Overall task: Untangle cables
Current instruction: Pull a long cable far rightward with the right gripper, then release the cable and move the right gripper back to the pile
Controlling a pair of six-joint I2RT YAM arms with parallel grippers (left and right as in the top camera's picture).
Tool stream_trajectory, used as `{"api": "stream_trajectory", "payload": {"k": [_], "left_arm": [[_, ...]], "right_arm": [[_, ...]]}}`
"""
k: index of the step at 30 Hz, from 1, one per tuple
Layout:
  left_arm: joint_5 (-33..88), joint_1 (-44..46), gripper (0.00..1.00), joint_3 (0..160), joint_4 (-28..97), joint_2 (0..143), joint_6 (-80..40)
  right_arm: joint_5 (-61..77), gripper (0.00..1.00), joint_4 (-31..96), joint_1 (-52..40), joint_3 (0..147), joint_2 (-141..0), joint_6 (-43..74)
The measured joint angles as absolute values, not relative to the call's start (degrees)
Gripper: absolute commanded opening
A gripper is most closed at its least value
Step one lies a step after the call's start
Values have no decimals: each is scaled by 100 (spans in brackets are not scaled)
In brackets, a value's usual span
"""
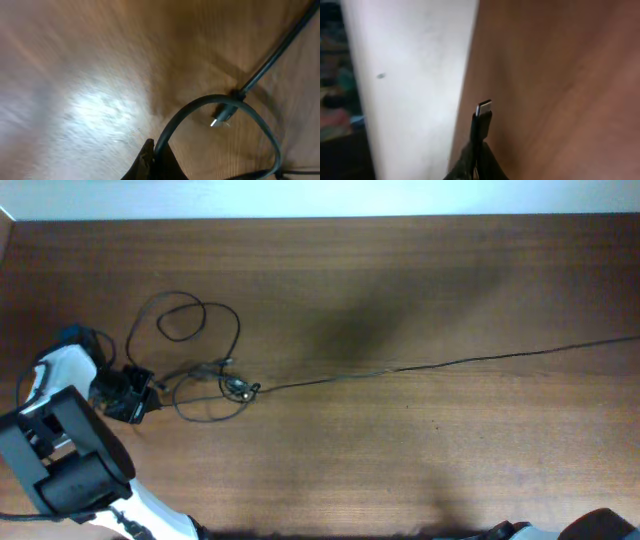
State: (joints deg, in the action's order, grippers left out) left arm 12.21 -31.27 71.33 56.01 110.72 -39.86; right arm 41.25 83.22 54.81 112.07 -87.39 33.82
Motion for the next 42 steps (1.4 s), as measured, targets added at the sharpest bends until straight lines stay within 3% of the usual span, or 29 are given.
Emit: {"api": "stream_trajectory", "payload": {"k": [6, 12, 16, 17, 19, 26, 29, 32, 38, 42], "left_arm": [[1304, -3540, 0, 7133, 5634, 11072, -4016], [1282, -3603, 0, 7133, 5607, 11072, -4016], [1229, -3809, 0, 7133, 5616, 11072, -4016], [1199, -3824, 0, 7133, 5621, 11072, -4016], [1194, -3822, 0, 7133, 5629, 11072, -4016], [1168, -3822, 0, 7133, 5625, 11072, -4016], [1170, -3822, 0, 7133, 5627, 11072, -4016], [1164, -3822, 0, 7133, 5625, 11072, -4016], [1131, -3785, 0, 7133, 5610, 11072, -4016], [1002, -3514, 0, 7089, 5457, 11072, -4018]], "right_arm": [[2397, 4, 8444, 5343, 11026, -8836, 3159], [784, 4, 7452, 4414, 9990, -8927, 2952], [447, 4, 7072, 3920, 9262, -9157, 2934], [390, 49, 6989, 3760, 8986, -9321, 2932], [353, 99, 6973, 3570, 8761, -9529, 2917], [707, 99, 6997, 2167, 8586, -10016, 2097], [1406, 100, 6995, 1120, 8584, -10055, 1699], [2228, 91, 6799, -27, 8517, -10060, 1597], [2788, 79, 5356, -2338, 8477, -10084, 3568], [2808, 79, 4309, -3369, 8475, -10453, 5153]]}}
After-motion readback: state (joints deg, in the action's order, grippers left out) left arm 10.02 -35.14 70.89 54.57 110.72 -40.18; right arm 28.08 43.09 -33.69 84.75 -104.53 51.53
